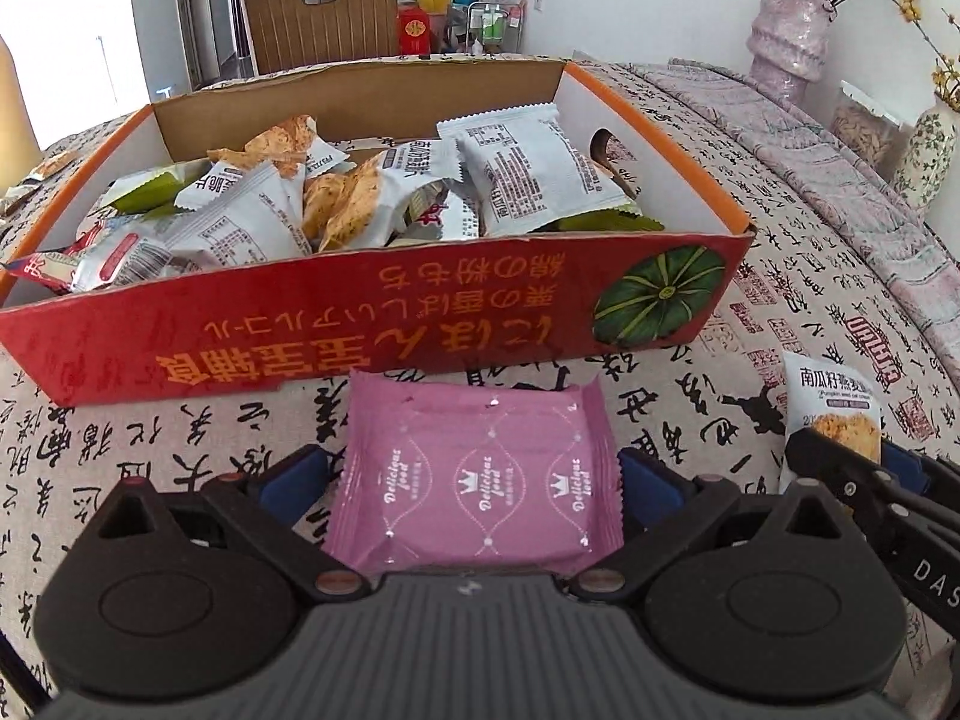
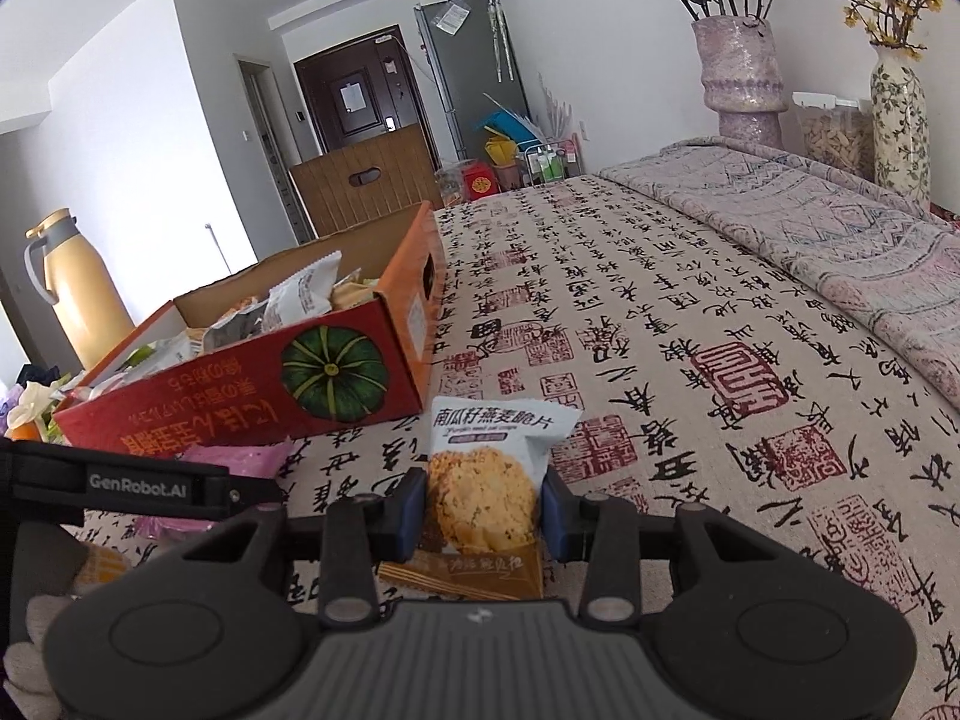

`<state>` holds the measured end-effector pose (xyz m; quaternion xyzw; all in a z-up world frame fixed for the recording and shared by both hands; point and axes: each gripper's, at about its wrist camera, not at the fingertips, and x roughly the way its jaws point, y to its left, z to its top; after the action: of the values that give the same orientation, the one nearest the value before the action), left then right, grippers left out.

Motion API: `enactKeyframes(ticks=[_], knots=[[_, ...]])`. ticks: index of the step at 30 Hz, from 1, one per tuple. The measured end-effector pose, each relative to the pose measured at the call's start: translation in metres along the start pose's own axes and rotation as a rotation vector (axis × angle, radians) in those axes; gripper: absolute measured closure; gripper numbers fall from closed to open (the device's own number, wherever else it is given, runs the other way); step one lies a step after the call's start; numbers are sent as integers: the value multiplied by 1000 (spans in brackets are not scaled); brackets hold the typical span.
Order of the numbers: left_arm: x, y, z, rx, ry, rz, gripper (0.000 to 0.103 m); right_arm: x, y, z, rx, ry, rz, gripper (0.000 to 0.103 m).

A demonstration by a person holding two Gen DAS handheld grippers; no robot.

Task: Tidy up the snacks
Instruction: 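Grasp the pink packet with the left gripper, then carry both packets into the red box and open both grippers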

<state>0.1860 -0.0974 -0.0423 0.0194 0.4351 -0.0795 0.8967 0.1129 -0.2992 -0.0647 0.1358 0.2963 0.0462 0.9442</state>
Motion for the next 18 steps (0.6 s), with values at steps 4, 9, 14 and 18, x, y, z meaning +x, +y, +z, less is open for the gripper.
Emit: enactKeyframes(ticks=[4, 9, 14, 18], knots=[[0, -3, -2, 8, -5, 18, 1, -1, 0, 0, 1, -1, 5, 65], [-6, -8, -3, 35, -24, 26, 23, -1, 0, -1, -3, -2, 6, 65], [-12, -9, -6, 42, -34, 14, 34, -2, 3, -1, -13, -3, -1, 65], [-18, -8, -8, 44, -48, 5, 36, -3, 8, -1, -24, 0, -5, 65]])
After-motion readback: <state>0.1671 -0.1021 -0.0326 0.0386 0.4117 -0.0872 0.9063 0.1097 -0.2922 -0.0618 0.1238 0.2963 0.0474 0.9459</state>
